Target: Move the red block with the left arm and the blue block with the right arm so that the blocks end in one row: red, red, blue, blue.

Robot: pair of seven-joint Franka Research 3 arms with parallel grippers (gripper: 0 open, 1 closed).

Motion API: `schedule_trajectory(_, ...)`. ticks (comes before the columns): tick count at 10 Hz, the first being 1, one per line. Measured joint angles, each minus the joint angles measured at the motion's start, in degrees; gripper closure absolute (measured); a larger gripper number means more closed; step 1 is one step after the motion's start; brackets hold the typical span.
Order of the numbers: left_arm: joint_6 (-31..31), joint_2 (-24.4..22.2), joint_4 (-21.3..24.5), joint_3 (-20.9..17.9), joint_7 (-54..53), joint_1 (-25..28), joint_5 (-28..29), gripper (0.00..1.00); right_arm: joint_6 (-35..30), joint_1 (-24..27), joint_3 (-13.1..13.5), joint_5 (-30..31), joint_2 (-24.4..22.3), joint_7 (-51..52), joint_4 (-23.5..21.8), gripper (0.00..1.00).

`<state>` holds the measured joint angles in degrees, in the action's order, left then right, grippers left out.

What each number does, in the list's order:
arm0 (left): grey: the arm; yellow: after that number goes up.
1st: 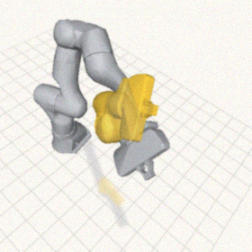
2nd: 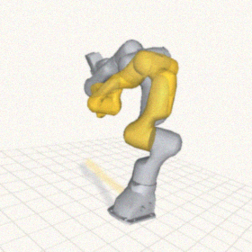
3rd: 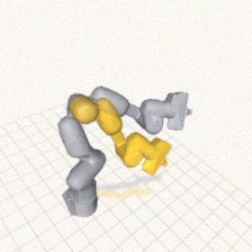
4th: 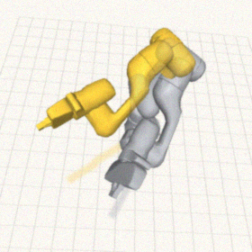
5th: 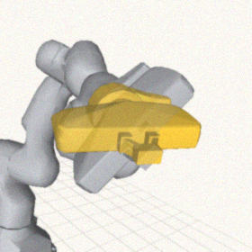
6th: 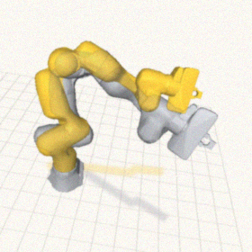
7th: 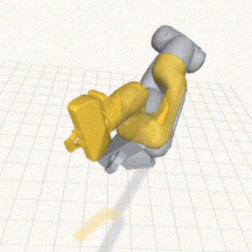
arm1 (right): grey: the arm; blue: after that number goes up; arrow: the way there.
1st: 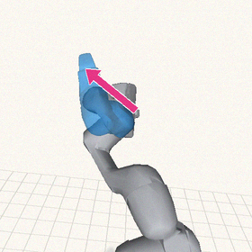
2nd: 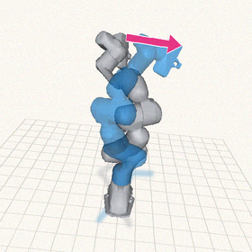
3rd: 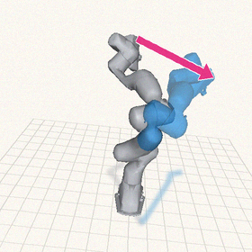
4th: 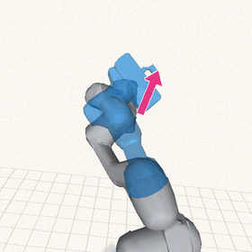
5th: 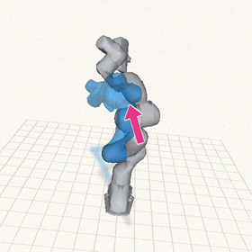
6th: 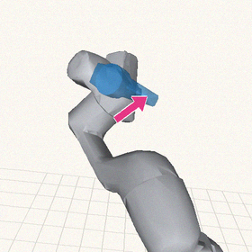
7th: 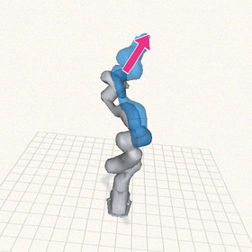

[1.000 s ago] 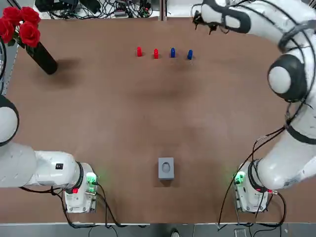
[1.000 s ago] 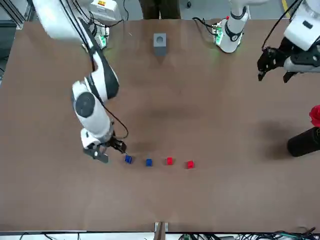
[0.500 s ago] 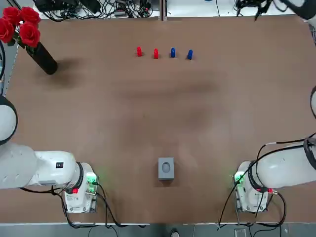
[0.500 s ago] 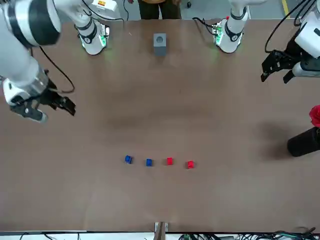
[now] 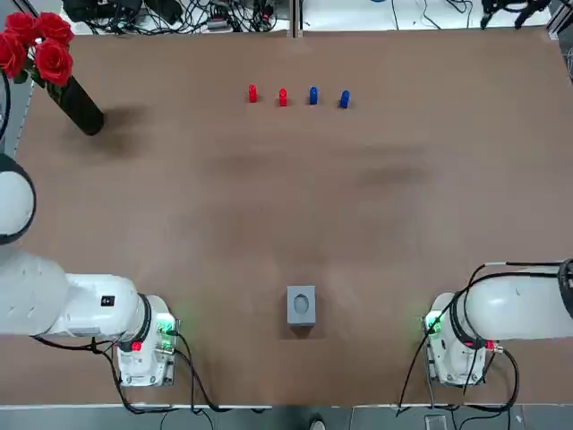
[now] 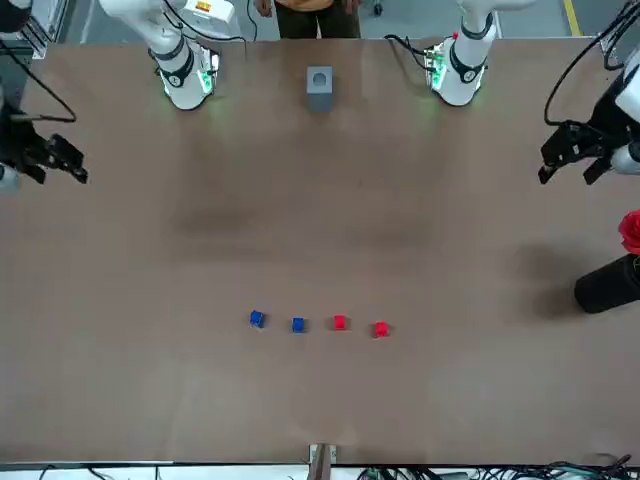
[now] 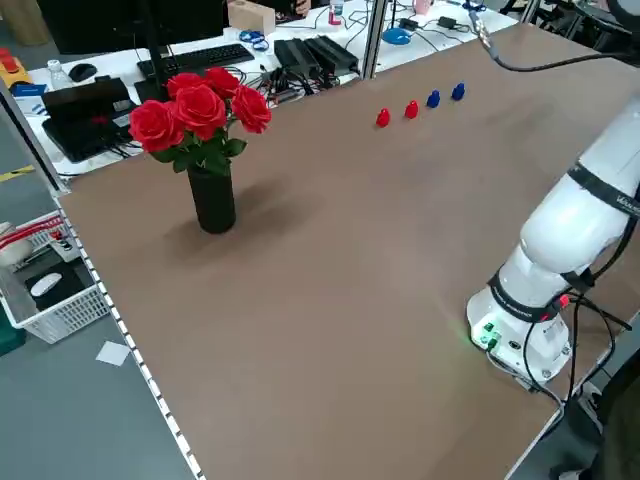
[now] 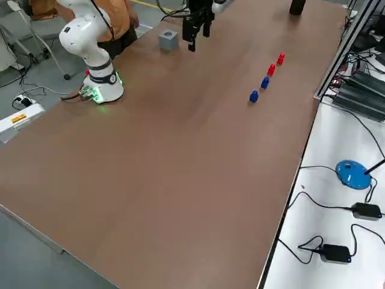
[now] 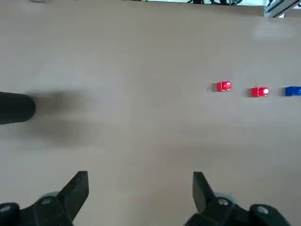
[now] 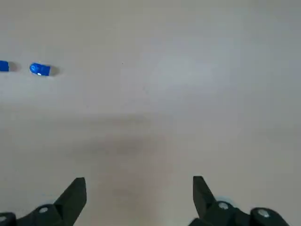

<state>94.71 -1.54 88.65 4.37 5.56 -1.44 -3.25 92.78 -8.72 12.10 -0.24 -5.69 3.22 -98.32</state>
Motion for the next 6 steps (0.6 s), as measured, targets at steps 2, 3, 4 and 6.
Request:
schedule_trajectory(2,-2.03,0.46,-0.05,0.03,0.05,-0.13,0.0,0.02,-1.32,1.31,0.29,0.01,-0.55,1.88,0.15,0.0)
schedule_trajectory(3,-2.53,0.46,-0.06,0.06,0.09,-0.19,0.0,0.02,-1.72,1.72,0.29,0.02,-1.01,1.9,0.18,0.0)
schedule_trajectory(4,-2.62,0.46,-0.06,0.08,0.09,-0.2,0.0,0.02,-2.02,2.09,0.3,0.02,-1.55,1.9,0.19,0.0)
schedule_trajectory(6,-2.68,0.46,-0.06,0.11,0.09,-0.21,0.0,0.02,-2.27,2.46,0.43,0.04,-2.41,1.9,0.19,0.0)
